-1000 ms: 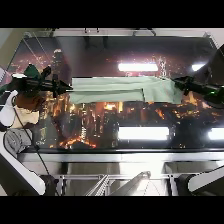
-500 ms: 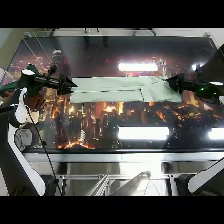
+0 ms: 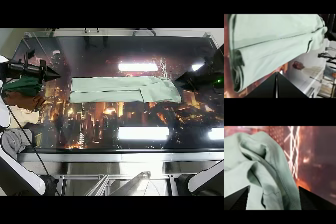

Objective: Fold the shirts.

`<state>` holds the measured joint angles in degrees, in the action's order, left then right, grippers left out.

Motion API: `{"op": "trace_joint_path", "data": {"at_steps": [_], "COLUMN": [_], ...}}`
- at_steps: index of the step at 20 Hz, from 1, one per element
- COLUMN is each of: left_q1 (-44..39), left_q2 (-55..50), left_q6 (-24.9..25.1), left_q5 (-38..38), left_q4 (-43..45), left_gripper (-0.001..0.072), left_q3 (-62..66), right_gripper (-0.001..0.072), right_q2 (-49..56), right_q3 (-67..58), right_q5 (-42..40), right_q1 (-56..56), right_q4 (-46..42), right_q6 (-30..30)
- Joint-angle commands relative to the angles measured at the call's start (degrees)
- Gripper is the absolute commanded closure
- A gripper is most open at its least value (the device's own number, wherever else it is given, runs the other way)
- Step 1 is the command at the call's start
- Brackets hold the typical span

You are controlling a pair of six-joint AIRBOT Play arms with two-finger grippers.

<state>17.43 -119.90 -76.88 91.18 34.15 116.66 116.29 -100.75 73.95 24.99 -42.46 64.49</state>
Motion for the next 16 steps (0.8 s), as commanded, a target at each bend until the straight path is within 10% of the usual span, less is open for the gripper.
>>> {"op": "trace_joint_path", "data": {"at_steps": [1, 6, 8, 9, 16], "left_q1": [-3.37, -13.46, -18.40, -20.85, -36.04], "left_q2": [3.19, 3.17, 3.17, 3.13, 1.62], "left_q6": [2.19, 4.20, 6.16, 6.82, 6.86], "left_q5": [0.00, -2.93, -6.97, -9.79, -28.65], "left_q4": [0.55, 0.74, 0.85, 0.94, 11.34], "left_gripper": [0.0690, 0.0689, 0.0689, 0.0689, 0.0689], "left_q3": [0.00, -3.23, -5.60, -6.93, -12.11], "right_gripper": [0.0013, 0.0023, 0.0503, 0.0613, 0.0657], "right_q2": [4.17, 7.39, 7.34, 7.19, 2.47], "right_q3": [-1.03, -1.05, -1.29, -1.29, -1.29], "right_q5": [3.43, 3.67, 2.78, 2.84, 16.81], "right_q1": [-1.03, -7.08, -9.22, -9.60, -5.29], "right_q4": [1.51, 9.68, 10.54, 10.78, 10.64], "right_q6": [2.05, -2.64, -3.78, -3.80, -2.69]}}
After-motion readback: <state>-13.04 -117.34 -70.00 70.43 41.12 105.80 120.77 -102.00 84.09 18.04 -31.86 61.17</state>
